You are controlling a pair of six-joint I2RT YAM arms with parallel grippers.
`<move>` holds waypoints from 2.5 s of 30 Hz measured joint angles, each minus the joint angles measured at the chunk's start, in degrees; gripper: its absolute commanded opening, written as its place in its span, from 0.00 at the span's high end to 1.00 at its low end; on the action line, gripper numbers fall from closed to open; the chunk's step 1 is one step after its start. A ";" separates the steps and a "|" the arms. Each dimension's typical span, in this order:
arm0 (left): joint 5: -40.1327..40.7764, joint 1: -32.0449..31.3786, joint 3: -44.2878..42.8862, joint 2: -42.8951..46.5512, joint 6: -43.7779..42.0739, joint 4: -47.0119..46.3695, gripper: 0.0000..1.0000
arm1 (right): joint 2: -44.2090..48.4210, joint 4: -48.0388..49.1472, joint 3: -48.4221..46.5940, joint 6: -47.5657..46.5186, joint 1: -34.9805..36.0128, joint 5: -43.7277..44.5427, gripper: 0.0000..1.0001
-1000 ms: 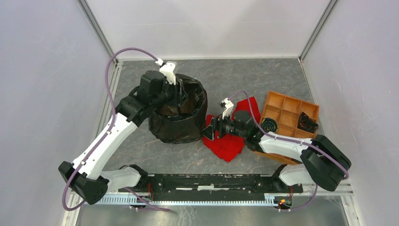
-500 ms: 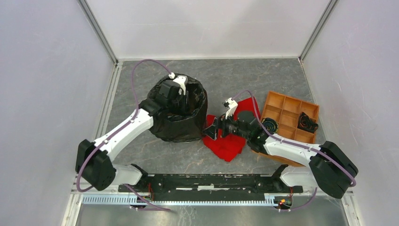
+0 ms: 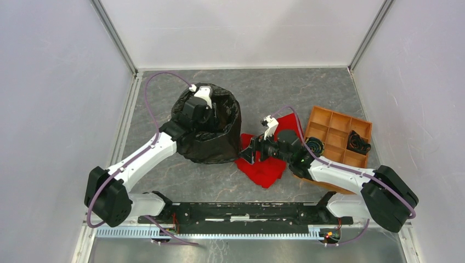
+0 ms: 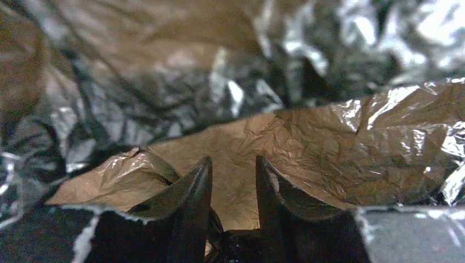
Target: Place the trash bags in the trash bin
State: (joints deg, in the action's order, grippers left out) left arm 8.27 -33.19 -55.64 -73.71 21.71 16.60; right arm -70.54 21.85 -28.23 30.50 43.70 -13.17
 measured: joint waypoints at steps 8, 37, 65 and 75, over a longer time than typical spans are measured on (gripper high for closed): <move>-1.57 0.00 -1.22 1.40 0.24 3.78 0.18 | 0.00 -3.85 -0.66 -3.13 -0.33 0.90 0.07; -8.52 0.00 -18.64 34.40 -3.23 13.33 0.00 | -12.87 -6.47 -14.08 -28.33 5.18 1.46 0.02; -0.94 0.00 -22.27 44.06 -4.11 18.97 0.00 | -83.43 11.52 -97.46 -10.71 9.68 29.77 0.02; -1.42 0.00 -20.98 44.00 -1.11 20.15 0.00 | -63.60 8.79 -65.53 -12.85 10.29 33.46 0.02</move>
State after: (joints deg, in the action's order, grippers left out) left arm 6.85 -33.19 -76.62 -29.71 20.60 36.75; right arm -134.15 30.63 -93.76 17.65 54.00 20.29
